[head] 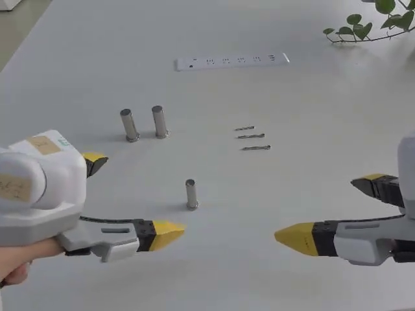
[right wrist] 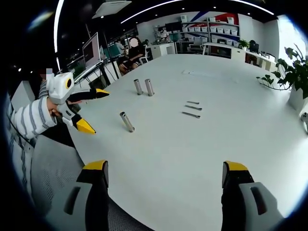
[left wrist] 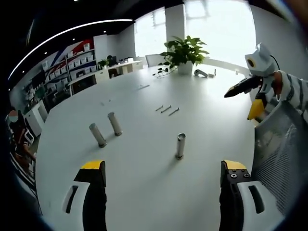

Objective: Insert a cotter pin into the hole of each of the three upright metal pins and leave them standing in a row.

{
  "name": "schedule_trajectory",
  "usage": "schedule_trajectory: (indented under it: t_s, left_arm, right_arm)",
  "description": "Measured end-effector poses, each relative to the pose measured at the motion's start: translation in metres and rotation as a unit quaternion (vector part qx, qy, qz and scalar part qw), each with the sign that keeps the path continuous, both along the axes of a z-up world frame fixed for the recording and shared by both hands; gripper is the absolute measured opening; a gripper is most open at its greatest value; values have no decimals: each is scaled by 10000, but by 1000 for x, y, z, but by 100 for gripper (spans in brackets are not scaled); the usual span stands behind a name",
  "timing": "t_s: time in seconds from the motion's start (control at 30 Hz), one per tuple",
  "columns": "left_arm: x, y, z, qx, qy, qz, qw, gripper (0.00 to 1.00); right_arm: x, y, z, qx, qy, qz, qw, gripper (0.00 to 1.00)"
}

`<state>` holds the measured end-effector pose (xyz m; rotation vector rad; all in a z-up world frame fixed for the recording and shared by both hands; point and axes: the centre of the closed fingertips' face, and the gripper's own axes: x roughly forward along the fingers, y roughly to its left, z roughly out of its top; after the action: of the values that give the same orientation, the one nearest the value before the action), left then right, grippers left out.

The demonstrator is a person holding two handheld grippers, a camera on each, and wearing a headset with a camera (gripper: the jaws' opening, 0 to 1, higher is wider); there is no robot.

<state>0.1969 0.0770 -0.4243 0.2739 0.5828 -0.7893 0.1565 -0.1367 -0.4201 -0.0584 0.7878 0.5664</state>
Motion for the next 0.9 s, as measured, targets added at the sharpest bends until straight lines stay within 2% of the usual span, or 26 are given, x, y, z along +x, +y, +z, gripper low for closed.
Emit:
schedule_trajectory:
  t_s: [0.1,0.4,0.47,0.6,0.73,0.83,0.9]
  left_arm:
    - [-7,4,-5,-38,168,8,9999,99]
    - [-15,10,-4,-279,281,232,9989,99]
    - [-14,9,-2,-393,270,332,9983,99]
    - [-15,10,-3,-382,271,390,9981,99]
    - [-16,10,-1,-467,265,446,9976,99]
    - [-18,9,-1,-532,314,442,9971,99]
    - [-20,8,-1,-542,358,430,9970,99]
  right_arm:
    - [1,-1,1,-2,-2,-7,10000,97]
    - [8,-2,6,-38,-72,0,10000,96]
    - [14,-3,10,-59,-149,40,9999,96]
    - [28,-2,19,-59,-260,140,9995,96]
    - [46,-4,29,-186,-435,308,9984,95]
    - [56,-5,28,-251,-309,398,9984,90]
    - [64,-4,28,-258,-355,515,9977,91]
